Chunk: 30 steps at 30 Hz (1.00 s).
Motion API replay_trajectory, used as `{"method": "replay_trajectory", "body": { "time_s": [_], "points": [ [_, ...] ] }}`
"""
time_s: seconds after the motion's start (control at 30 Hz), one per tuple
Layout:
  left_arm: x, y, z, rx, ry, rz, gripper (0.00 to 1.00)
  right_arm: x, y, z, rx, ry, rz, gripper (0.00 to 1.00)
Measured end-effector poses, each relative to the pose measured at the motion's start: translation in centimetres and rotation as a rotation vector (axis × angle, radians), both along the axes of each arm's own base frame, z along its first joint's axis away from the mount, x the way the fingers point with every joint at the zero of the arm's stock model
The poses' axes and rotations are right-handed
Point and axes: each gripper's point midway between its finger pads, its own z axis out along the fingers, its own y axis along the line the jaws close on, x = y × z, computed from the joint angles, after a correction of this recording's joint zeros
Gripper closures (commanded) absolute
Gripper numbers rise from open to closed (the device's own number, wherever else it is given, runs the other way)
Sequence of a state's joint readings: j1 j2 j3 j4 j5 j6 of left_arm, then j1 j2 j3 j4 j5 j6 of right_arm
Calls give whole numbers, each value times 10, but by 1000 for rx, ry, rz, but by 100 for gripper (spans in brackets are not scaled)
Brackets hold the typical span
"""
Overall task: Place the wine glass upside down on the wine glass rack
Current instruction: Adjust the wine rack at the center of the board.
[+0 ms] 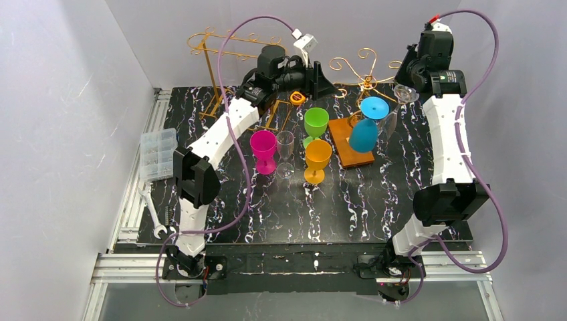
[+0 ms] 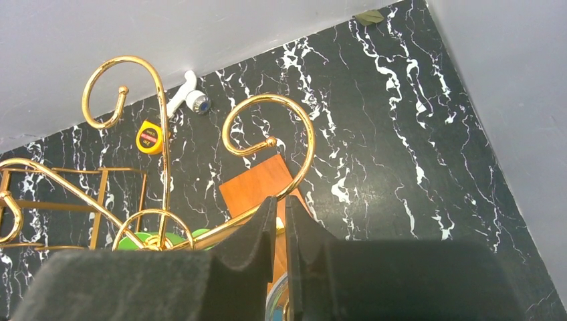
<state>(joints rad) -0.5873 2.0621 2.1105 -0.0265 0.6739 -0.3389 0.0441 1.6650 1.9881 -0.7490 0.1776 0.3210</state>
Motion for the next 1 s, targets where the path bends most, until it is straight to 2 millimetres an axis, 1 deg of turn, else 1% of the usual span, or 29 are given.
{"method": "replay_trajectory", "body": {
  "time_s": [0.2,0.3,0.43,0.47,0.57,0.63,0.67,0.7,0.77,0.83,0.9,1.0],
  "points": [
    [-33,-12,-5,21,43,-69,48,5,1,2,-4,-12,12,77],
    [-42,-15,-6,30,53,-86,48,7,2,2,1,-16,21,76],
    [-49,-19,-7,35,61,-103,47,8,3,3,5,-17,27,70],
    [-50,-19,-8,38,64,-106,45,8,3,3,5,-18,28,68],
    [-57,-17,-10,51,77,-116,35,8,4,5,8,-21,31,61],
    [-62,-14,-10,66,77,-117,33,8,6,8,12,-31,38,56],
    [-64,-11,-8,77,76,-106,30,9,7,11,17,-40,40,55],
    [-63,-7,-6,90,70,-80,28,9,7,13,19,-47,44,54],
    [-61,3,1,113,54,-25,27,10,9,17,26,-63,50,54],
    [-57,15,13,120,32,38,26,10,13,21,45,-77,62,54],
    [-47,28,25,115,12,94,25,8,15,27,57,-93,70,54],
    [-24,44,50,76,-18,169,25,4,18,36,68,-116,82,55]
  ]
}}
